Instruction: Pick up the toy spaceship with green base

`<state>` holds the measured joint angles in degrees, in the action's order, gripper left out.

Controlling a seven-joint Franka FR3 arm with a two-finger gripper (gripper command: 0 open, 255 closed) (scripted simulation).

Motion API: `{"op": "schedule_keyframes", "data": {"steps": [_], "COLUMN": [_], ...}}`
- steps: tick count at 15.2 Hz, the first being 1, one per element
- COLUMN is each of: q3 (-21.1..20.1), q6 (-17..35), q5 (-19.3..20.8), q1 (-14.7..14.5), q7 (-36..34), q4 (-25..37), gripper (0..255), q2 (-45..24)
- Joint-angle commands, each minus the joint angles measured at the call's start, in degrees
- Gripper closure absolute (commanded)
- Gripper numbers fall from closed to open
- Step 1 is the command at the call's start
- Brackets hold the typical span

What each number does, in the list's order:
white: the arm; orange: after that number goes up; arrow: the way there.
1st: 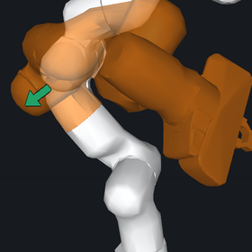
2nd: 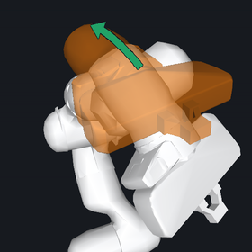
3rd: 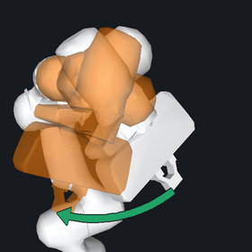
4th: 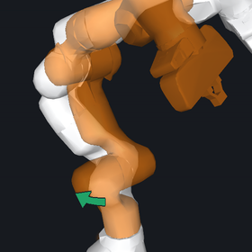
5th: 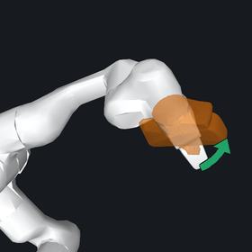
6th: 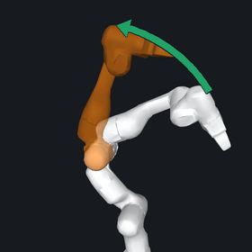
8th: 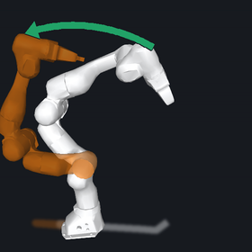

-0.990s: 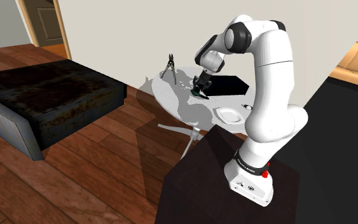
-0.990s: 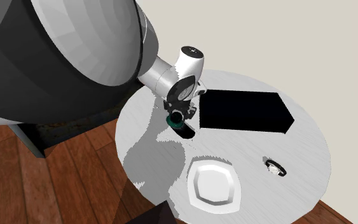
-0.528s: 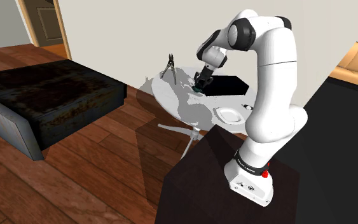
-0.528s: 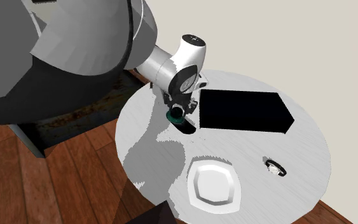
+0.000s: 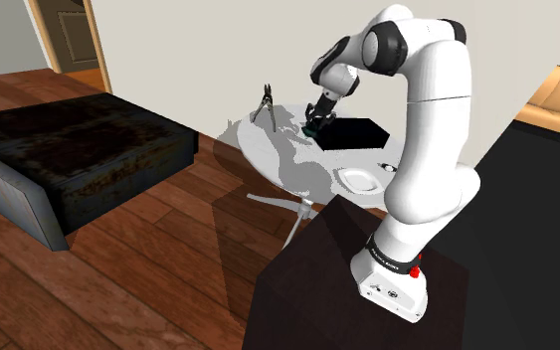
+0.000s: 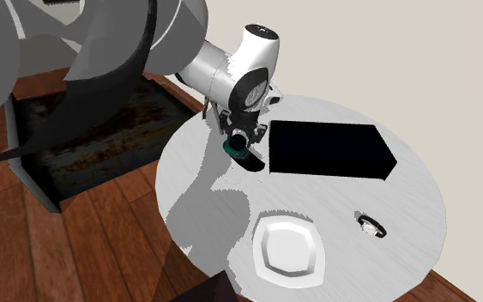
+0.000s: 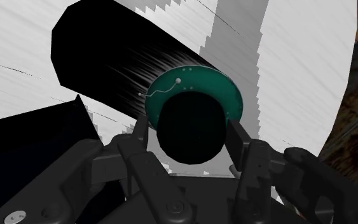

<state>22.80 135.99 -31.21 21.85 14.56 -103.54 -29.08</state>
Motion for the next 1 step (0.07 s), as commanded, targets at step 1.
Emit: {"op": "schedule_keyframes", "data": {"steps": [1], "q3": [0.12], "q6": [-0.14], "q5": [0.18], "q1": [-0.12], "q7": [-0.13], "q4": [-0.21], "gripper": [255], "q2": [0.38]}}
